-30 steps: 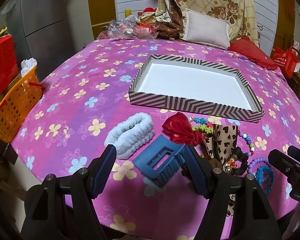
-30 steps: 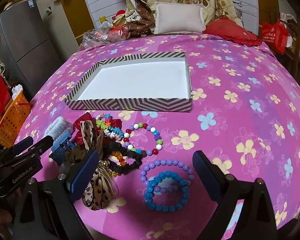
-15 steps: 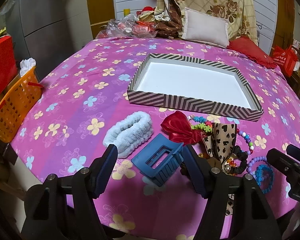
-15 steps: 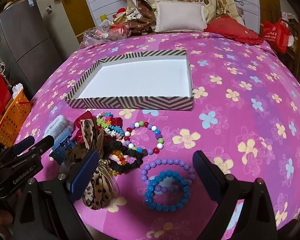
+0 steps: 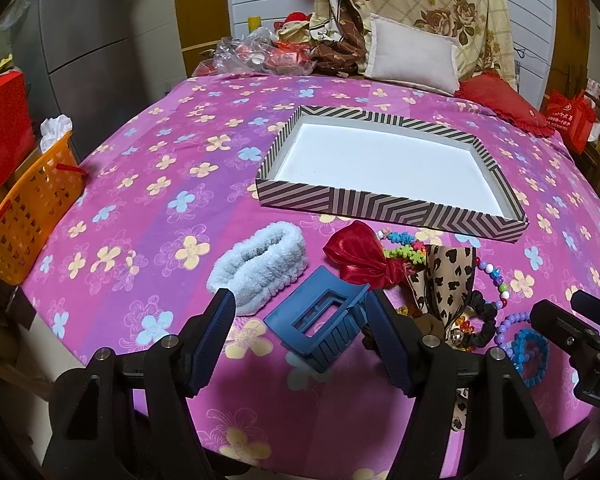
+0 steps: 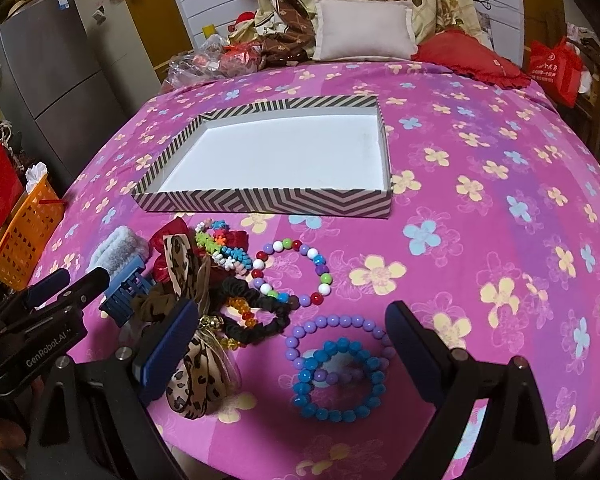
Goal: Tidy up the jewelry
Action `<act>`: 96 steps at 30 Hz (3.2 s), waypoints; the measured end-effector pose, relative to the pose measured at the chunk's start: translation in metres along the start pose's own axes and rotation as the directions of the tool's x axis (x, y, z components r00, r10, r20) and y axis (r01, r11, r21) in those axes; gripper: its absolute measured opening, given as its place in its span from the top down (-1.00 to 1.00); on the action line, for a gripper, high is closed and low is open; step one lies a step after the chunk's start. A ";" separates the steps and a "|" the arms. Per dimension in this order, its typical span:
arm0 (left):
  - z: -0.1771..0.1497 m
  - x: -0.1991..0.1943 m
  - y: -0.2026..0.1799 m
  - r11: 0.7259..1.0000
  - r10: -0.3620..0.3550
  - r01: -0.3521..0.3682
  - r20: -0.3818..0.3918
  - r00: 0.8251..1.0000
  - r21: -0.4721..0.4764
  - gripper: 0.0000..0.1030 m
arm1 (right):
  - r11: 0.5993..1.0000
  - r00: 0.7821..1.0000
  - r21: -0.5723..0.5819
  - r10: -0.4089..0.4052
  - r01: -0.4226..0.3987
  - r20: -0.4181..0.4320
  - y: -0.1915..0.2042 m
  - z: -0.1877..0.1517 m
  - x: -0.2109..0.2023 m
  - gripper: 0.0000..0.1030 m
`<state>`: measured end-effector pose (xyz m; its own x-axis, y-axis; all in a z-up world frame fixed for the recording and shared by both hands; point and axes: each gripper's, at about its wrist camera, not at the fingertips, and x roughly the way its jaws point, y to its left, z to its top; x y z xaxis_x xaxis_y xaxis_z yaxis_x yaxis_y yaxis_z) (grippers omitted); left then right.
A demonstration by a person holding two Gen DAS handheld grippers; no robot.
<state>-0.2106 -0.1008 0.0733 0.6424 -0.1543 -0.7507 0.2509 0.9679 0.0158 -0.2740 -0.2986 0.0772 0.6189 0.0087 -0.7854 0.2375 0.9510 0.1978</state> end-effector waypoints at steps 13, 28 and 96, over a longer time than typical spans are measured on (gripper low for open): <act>-0.001 0.000 0.003 1.000 0.000 0.000 -0.003 1.000 -0.004 -0.43 | 1.000 1.000 0.007 0.000 0.000 -0.009 -0.002 -0.001 0.002 -0.89; -0.002 0.000 0.003 1.000 -0.003 0.003 -0.007 1.000 -0.001 -0.43 | 1.000 1.000 0.009 0.001 -0.001 -0.020 0.000 -0.001 0.003 -0.89; 0.024 0.075 0.078 0.963 -0.263 0.250 -0.143 0.954 -0.104 0.25 | 0.948 0.970 -0.258 0.135 -0.187 -0.204 0.073 -0.016 0.052 -0.10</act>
<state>-0.1254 -0.0413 0.0342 0.4433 -0.3738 -0.8147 0.3267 0.9138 -0.2415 -0.2365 -0.2240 0.0415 0.4798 0.2003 -0.8542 -0.0838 0.9796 0.1826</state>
